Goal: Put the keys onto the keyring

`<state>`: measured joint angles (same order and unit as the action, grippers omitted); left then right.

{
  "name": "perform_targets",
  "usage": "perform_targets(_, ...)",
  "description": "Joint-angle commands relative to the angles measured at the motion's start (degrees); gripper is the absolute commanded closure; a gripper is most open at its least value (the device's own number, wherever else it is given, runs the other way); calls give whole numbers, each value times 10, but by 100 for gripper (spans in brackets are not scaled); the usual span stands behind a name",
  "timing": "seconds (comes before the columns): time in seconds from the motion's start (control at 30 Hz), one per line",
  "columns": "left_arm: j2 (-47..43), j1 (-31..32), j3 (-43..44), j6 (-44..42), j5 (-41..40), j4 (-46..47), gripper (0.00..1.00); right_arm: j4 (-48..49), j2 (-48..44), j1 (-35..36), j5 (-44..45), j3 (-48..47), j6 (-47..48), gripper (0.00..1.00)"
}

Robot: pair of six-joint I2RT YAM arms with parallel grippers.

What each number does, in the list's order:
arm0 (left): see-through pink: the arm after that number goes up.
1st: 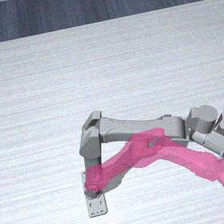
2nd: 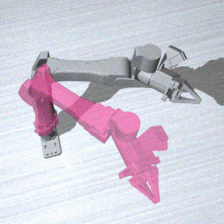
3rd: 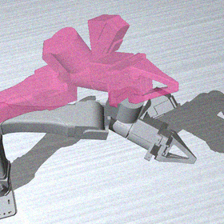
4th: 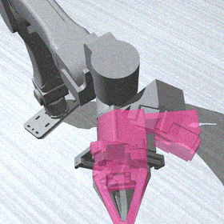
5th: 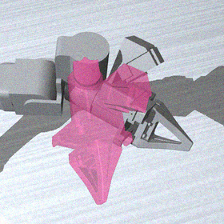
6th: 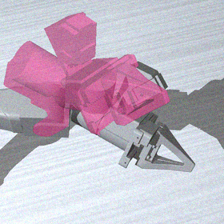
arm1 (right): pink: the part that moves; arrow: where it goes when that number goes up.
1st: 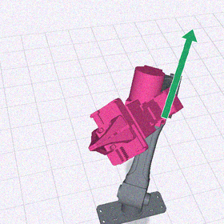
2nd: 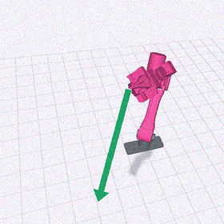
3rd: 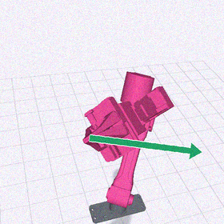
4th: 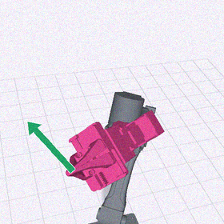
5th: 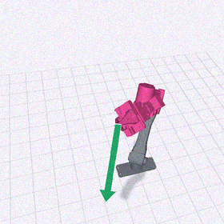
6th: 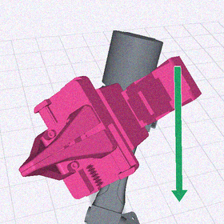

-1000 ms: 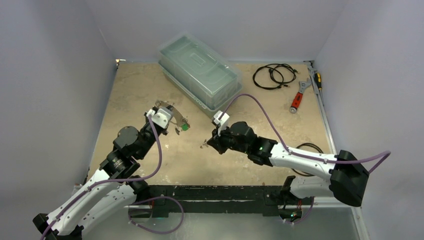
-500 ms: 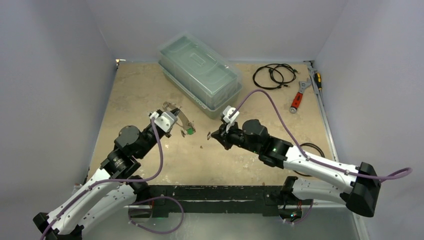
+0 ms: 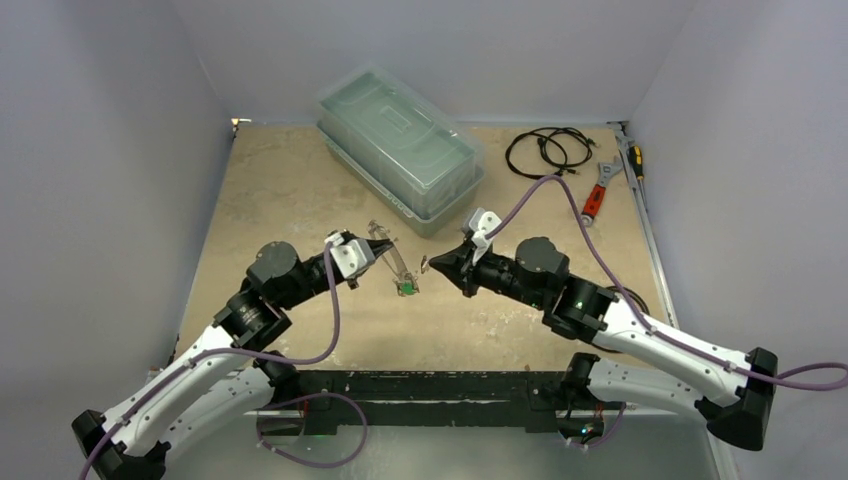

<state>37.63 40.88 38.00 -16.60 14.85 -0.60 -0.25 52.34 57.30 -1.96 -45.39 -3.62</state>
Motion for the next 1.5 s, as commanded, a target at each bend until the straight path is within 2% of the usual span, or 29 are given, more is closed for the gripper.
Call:
perform_targets(0.0, 9, -4, 26, 17, 79, 29, 100, -13, -31, -2, -50, -42, 13, 100)
perform_targets(0.23, 23, -4, 26, 28, 107, 38, 100, -26, -35, -1, -103, -64, 13, 100)
perform_targets(0.63, 34, -4, 26, 36, 129, 40, 100, -31, 34, -2, -125, -104, 2, 100)
perform_targets(1.47, 38, -4, 27, 34, 141, 37, 100, -18, 61, -10, -67, -100, -18, 100)
